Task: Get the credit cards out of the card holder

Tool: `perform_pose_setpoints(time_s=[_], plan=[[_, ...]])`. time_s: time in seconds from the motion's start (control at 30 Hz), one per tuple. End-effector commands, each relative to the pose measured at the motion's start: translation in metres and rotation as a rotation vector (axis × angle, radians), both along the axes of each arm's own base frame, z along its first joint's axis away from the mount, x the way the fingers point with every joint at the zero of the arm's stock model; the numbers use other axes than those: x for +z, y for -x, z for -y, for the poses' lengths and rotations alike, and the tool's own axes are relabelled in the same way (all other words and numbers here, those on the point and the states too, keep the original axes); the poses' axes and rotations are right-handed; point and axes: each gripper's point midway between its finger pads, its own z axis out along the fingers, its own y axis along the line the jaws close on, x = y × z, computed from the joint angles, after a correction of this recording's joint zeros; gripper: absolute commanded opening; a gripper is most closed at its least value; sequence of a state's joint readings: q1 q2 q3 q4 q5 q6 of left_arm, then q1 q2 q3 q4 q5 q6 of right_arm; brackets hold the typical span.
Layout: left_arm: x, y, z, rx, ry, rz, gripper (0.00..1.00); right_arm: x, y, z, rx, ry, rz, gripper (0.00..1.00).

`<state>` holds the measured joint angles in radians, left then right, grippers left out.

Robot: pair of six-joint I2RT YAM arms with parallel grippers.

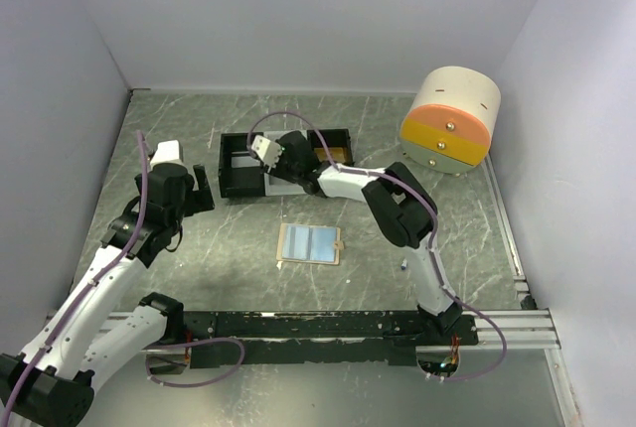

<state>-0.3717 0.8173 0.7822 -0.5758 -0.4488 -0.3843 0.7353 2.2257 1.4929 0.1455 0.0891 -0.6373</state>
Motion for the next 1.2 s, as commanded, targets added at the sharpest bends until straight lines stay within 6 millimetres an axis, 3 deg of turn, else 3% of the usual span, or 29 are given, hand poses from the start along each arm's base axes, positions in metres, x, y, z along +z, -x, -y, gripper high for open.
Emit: perform_pose_setpoints(time_s=[0.0, 0.07, 0.17, 0.27, 0.33, 0.43, 0.5, 0.53, 0.57, 0.6, 0.77, 0.87, 0.93, 1.07, 1.17], plan=[[0.011, -0.001, -0.001, -0.006, 0.004, 0.03, 0.98, 0.075, -0.002, -0.012, -0.026, -0.226, 0.085, 0.46], [0.012, -0.001, 0.0, -0.009, 0.006, 0.034, 0.98, 0.098, 0.002, -0.015, -0.023, -0.303, 0.093, 0.42], [0.012, -0.001, 0.0, -0.012, 0.006, 0.033, 0.99, 0.137, 0.007, -0.014, -0.044, -0.417, 0.123, 0.49], [0.013, 0.0, -0.001, -0.008, 0.005, 0.035, 0.99, 0.155, 0.015, -0.006, -0.093, -0.491, 0.103, 0.56], [0.014, 0.0, -0.001, -0.007, 0.004, 0.039, 0.99, 0.157, 0.017, 0.005, -0.214, -0.561, 0.037, 0.62], [0.015, 0.0, -0.002, -0.004, 0.005, 0.045, 0.99, 0.15, 0.02, 0.028, -0.416, -0.596, -0.072, 0.65], [0.017, 0.0, -0.003, -0.003, 0.004, 0.051, 1.0, 0.136, 0.032, 0.045, -0.491, -0.61, -0.148, 0.66], [0.017, 0.001, -0.004, 0.001, 0.004, 0.053, 1.0, 0.133, 0.039, 0.05, -0.507, -0.649, -0.172, 0.76], [0.017, 0.001, -0.004, 0.001, 0.005, 0.055, 1.0, 0.129, 0.047, 0.057, -0.52, -0.689, -0.2, 0.96], [0.018, 0.001, -0.004, 0.0, 0.005, 0.058, 1.0, 0.126, 0.054, 0.062, -0.528, -0.726, -0.232, 1.0], [0.018, 0.001, -0.003, -0.006, 0.008, 0.06, 1.0, 0.116, 0.083, 0.081, -0.599, -0.894, -0.43, 1.0], [0.018, 0.001, -0.003, -0.005, 0.007, 0.056, 1.0, 0.108, 0.098, 0.077, -0.591, -0.881, -0.515, 1.0], [0.019, 0.0, -0.004, -0.001, 0.005, 0.059, 1.0, 0.09, 0.117, 0.074, -0.584, -0.841, -0.563, 1.0], [0.017, 0.0, -0.005, 0.005, 0.0, 0.052, 1.0, 0.069, 0.139, 0.091, -0.716, -0.781, -0.463, 1.0], [0.015, -0.001, -0.005, 0.006, -0.004, 0.043, 1.0, 0.068, 0.147, 0.1, -0.777, -0.766, -0.401, 1.0]])
